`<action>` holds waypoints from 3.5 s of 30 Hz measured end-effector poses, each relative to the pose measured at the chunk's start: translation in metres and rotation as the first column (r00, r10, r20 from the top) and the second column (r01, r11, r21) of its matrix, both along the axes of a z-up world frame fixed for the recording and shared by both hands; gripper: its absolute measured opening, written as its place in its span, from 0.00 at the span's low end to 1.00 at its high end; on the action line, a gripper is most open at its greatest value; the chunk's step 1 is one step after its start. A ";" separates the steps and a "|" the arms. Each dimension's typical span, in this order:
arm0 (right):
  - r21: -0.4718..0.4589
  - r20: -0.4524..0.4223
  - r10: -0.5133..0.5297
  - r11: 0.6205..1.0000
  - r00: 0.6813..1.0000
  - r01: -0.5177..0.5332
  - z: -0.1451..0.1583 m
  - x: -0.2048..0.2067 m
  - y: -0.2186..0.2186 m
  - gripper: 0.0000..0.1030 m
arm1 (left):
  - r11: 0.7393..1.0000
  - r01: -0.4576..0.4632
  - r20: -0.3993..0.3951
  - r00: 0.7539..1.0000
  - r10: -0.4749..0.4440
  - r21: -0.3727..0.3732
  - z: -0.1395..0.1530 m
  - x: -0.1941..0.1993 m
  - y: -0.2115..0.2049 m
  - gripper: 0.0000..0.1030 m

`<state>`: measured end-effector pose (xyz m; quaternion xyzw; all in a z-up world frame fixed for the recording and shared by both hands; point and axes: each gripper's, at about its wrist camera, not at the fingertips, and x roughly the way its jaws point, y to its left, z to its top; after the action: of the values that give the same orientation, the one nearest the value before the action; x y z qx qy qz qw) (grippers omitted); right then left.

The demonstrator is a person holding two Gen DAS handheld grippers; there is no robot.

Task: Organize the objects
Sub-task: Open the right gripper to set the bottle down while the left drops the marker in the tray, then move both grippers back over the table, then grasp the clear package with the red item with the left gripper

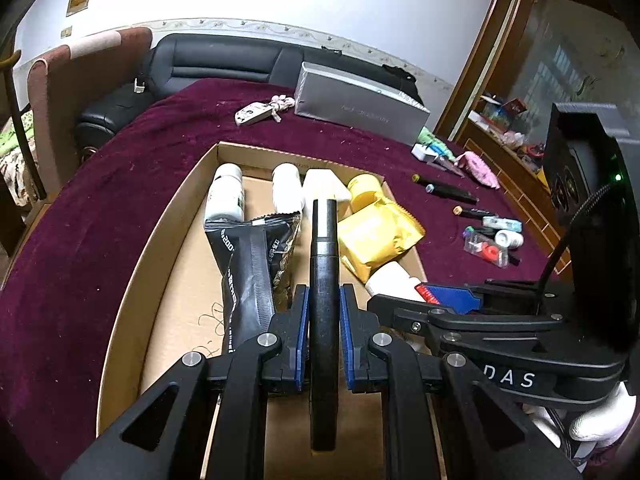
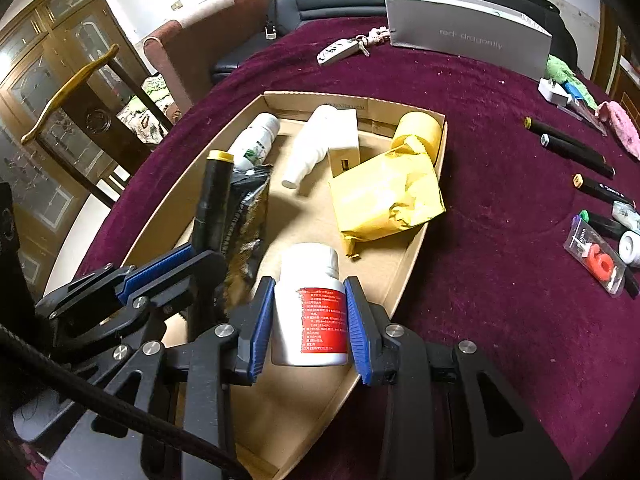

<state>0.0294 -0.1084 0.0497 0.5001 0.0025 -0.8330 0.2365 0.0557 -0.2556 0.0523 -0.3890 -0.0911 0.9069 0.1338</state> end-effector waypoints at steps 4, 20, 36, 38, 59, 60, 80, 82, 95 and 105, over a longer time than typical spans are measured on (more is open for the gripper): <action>-0.001 0.015 -0.006 1.000 1.000 0.006 -0.008 -0.008 -0.002 0.31 | 1.000 -0.013 0.020 1.000 0.013 -0.021 -0.006 -0.005 0.000 0.11; 0.037 -0.011 -0.013 0.999 1.000 0.013 -0.019 -0.020 -0.005 0.32 | 0.999 -0.027 0.040 0.999 0.029 -0.041 -0.012 -0.015 0.002 0.11; 0.059 -0.031 -0.018 0.998 0.999 0.020 -0.019 -0.022 -0.007 0.32 | 0.997 -0.060 0.039 0.997 0.061 -0.038 -0.009 -0.015 -0.002 0.18; 0.055 -0.028 -0.020 0.998 0.999 0.022 -0.019 -0.022 -0.007 0.32 | 0.997 -0.071 0.032 0.997 0.072 -0.039 -0.007 -0.015 -0.003 0.22; -0.076 -0.089 -0.091 0.994 0.992 0.084 0.022 0.002 0.040 0.49 | 0.996 -0.074 -0.081 0.994 0.070 -0.041 0.047 0.020 0.016 0.61; -0.087 -0.090 -0.104 0.992 0.990 0.096 0.024 0.003 0.048 0.49 | 0.997 -0.064 -0.085 0.995 0.060 -0.046 0.049 0.021 0.022 0.61; -0.215 -0.040 -0.453 0.874 0.891 0.435 0.019 0.009 0.259 0.51 | 0.984 0.154 0.011 0.988 -0.154 -0.091 0.039 0.019 0.146 0.61; -0.231 -0.025 -0.494 0.849 0.869 0.476 0.016 0.011 0.283 0.51 | 0.980 0.176 0.034 0.984 -0.174 -0.089 0.033 0.018 0.158 0.61; -0.266 0.019 -0.465 0.851 0.885 0.453 0.008 -0.015 0.291 0.52 | 0.961 0.243 0.160 0.962 -0.221 -0.134 -0.020 0.014 0.192 0.61; -0.132 0.001 -0.367 0.922 0.930 0.364 -0.009 -0.078 0.237 0.53 | 0.940 0.307 0.160 0.946 -0.283 -0.148 -0.031 0.019 0.200 0.87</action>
<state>-0.0481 0.1290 0.0402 0.4653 -0.1422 -0.8668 0.1092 0.0752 -0.0552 0.0215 -0.4692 0.0375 0.8523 0.2280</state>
